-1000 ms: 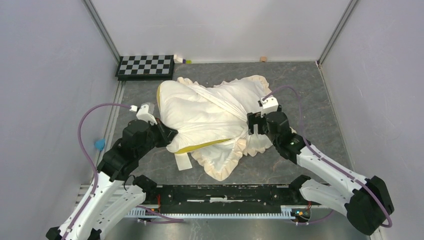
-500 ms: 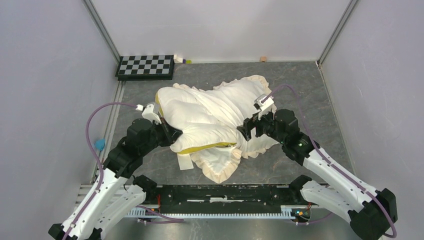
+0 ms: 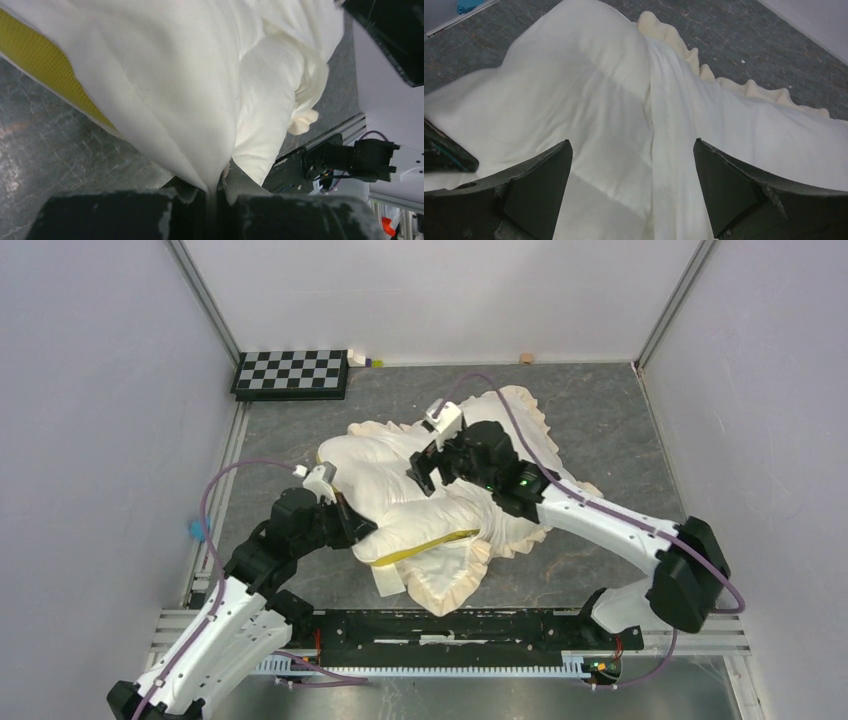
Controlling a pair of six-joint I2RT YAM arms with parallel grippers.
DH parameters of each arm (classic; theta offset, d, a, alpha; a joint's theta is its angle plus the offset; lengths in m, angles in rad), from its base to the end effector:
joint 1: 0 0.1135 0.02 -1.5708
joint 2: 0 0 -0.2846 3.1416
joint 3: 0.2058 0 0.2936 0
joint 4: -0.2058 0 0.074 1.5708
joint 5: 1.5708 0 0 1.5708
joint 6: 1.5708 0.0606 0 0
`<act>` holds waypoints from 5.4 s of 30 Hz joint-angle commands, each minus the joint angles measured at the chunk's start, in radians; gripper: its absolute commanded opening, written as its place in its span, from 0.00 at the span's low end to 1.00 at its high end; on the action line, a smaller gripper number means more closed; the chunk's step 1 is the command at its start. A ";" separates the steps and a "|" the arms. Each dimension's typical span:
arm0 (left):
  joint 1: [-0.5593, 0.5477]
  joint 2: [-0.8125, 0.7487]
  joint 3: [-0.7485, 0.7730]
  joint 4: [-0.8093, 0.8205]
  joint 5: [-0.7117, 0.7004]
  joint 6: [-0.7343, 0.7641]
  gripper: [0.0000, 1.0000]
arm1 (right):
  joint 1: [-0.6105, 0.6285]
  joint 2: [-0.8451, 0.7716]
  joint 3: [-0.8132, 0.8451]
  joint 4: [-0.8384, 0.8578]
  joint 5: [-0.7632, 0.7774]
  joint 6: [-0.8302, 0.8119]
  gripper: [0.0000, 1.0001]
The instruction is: Remove the pillowcase from the pillow
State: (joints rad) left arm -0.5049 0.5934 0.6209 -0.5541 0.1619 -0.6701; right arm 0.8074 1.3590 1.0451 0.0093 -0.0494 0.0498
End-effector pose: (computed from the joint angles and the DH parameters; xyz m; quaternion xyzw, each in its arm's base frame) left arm 0.1575 -0.0982 0.2733 -0.0311 0.8643 -0.3339 0.3749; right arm 0.2608 0.2769 0.3197 -0.3116 0.7434 0.2639 0.5297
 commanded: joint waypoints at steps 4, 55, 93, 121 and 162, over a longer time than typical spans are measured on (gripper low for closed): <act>0.000 0.003 -0.164 0.102 0.156 -0.159 0.02 | 0.073 0.215 0.122 0.106 0.204 -0.064 0.97; -0.049 -0.115 0.199 -0.218 -0.520 -0.010 0.02 | -0.608 0.395 0.171 -0.019 0.456 0.142 0.95; -0.036 0.218 0.422 -0.106 -0.351 0.143 0.02 | 0.177 -0.264 -0.355 -0.291 0.713 0.244 0.98; 0.231 0.291 0.439 -0.120 -0.328 0.185 0.12 | -0.468 -0.556 -0.547 -0.130 -0.077 0.152 0.98; -0.241 0.376 0.179 0.104 -0.290 -0.506 1.00 | -0.468 -0.729 -0.545 -0.252 0.164 0.234 0.98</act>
State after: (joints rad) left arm -0.6941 1.0103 0.9001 -0.5720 -0.1379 -0.9039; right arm 0.3420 0.6540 0.4946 -0.2649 0.0925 0.2653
